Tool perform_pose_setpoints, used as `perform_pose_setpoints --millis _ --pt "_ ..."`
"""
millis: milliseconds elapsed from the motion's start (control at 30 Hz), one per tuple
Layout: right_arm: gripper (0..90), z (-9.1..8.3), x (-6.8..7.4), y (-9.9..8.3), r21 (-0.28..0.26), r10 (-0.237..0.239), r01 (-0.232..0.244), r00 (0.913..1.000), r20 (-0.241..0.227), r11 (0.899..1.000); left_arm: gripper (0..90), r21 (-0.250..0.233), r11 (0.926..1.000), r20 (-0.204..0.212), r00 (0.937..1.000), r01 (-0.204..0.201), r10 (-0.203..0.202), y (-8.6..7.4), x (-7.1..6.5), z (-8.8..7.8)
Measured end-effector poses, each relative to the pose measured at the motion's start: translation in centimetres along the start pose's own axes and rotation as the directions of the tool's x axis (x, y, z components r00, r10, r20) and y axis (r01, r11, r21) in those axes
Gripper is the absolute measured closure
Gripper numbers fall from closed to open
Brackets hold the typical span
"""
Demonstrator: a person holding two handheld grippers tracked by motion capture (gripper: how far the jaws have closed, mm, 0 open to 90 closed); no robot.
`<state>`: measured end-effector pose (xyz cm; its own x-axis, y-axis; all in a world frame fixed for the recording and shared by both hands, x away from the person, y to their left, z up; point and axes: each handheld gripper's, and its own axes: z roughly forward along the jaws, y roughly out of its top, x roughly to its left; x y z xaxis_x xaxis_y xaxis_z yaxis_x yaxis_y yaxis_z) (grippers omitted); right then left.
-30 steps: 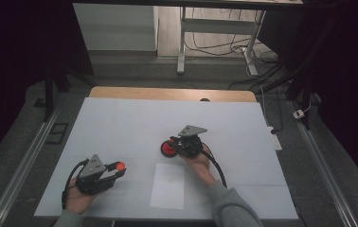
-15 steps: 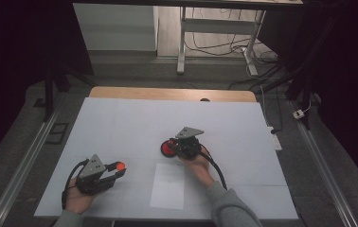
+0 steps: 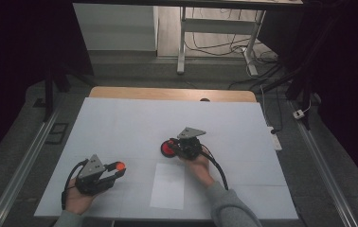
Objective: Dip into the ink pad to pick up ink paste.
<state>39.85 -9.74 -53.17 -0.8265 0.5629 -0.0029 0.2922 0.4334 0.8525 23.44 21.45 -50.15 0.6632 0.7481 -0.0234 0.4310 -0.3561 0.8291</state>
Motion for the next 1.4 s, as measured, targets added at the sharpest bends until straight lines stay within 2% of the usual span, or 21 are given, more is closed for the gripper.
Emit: perform_pose_setpoints --millis 367,400,567,633,667,733,767,833,967,1100,1400 --pt "73.2 0.0 0.0 -0.1 -0.004 -0.008 0.008 1.0000 0.001 1.000 64.8 0.001 1.0000 -0.001 1.0000 0.002 -0.002 0.0 0.0 0.1" --pt "73.1 0.0 0.1 -0.1 -0.001 -0.012 0.012 0.9999 0.013 1.000 64.8 0.001 1.0000 -0.002 1.0000 0.003 -0.003 0.0 0.0 0.1" --pt "72.9 0.0 0.1 0.0 0.000 -0.003 0.003 1.0000 0.006 1.000 64.8 0.002 1.0000 -0.001 1.0000 0.003 -0.003 0.0 0.1 0.1" --pt "72.7 0.0 -0.2 0.2 0.008 -0.001 0.001 0.9999 -0.016 1.000 64.8 0.000 1.0000 -0.001 1.0000 0.007 -0.007 0.0 0.1 0.1" --pt "72.7 -0.2 -0.5 0.2 -0.003 0.012 -0.012 0.9998 -0.018 1.000 64.8 0.000 1.0000 -0.004 1.0000 0.009 -0.009 0.0 0.2 0.1" --pt "72.7 -1.3 -1.0 0.7 -0.084 0.055 -0.057 0.9981 -0.028 0.995 64.8 0.002 0.9999 -0.006 0.9999 0.011 -0.011 -0.1 0.3 0.1" --pt "72.7 -2.0 -1.2 1.2 -0.134 0.072 -0.077 0.9965 -0.043 0.988 64.7 0.001 0.9999 -0.006 0.9999 0.012 -0.012 -0.1 0.3 0.1" --pt "72.7 -2.7 -1.4 1.5 -0.155 0.073 -0.082 0.9951 -0.067 0.984 64.8 0.001 0.9999 -0.007 0.9999 0.014 -0.014 -0.1 0.3 0.1" --pt "72.6 -2.9 -1.3 1.3 -0.136 0.091 -0.103 0.9916 -0.092 0.985 64.7 0.001 1.0000 -0.005 1.0000 0.008 -0.008 0.0 0.2 0.1" --pt "72.6 -2.9 -1.0 1.3 -0.127 0.085 -0.097 0.9914 -0.100 0.987 64.6 0.003 1.0000 -0.005 0.9999 0.009 -0.009 -0.1 0.2 0.1" --pt "72.6 -3.0 -1.0 1.3 -0.113 0.089 -0.100 0.9915 -0.095 0.989 64.6 0.006 0.9999 -0.007 0.9999 0.015 -0.015 -0.2 0.5 0.1"
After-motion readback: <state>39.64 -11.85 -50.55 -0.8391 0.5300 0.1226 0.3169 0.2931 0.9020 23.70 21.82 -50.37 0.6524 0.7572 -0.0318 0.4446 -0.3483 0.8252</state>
